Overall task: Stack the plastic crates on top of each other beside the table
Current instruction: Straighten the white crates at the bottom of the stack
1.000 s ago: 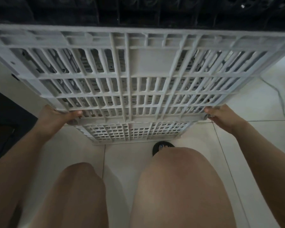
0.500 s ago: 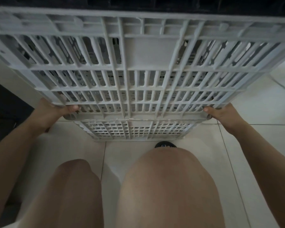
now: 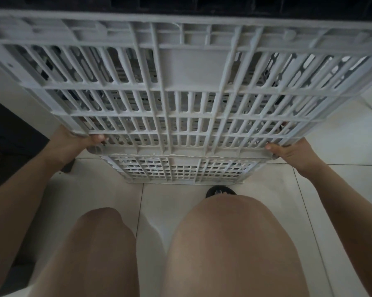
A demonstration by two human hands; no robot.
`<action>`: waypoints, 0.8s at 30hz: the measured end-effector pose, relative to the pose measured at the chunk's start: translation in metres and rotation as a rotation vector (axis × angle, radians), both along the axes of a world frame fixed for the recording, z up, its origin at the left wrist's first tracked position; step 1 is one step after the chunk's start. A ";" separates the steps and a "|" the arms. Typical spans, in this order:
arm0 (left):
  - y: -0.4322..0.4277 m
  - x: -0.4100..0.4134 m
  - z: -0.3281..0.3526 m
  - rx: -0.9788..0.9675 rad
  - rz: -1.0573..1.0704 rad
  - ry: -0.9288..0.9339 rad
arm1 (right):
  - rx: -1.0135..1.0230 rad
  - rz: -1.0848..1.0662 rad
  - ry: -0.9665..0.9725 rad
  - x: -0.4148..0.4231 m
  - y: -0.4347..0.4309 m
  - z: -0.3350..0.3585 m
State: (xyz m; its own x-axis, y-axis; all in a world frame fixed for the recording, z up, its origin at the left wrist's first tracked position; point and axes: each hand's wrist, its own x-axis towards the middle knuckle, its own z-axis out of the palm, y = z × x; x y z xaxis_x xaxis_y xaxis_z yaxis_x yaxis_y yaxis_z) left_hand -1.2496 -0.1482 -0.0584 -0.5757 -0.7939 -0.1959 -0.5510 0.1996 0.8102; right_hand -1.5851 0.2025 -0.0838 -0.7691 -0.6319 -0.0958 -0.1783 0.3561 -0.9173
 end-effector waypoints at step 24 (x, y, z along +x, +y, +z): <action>0.017 0.001 0.007 -0.054 -0.032 -0.180 | 0.139 -0.025 0.091 0.003 0.001 -0.012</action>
State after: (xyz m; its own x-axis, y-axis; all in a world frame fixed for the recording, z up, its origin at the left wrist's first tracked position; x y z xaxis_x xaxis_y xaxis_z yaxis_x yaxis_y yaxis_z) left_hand -1.2488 -0.1308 -0.0509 -0.5604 -0.7878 -0.2557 -0.6785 0.2597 0.6872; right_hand -1.5824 0.2033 -0.0955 -0.7941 -0.5977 -0.1100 -0.2477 0.4836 -0.8395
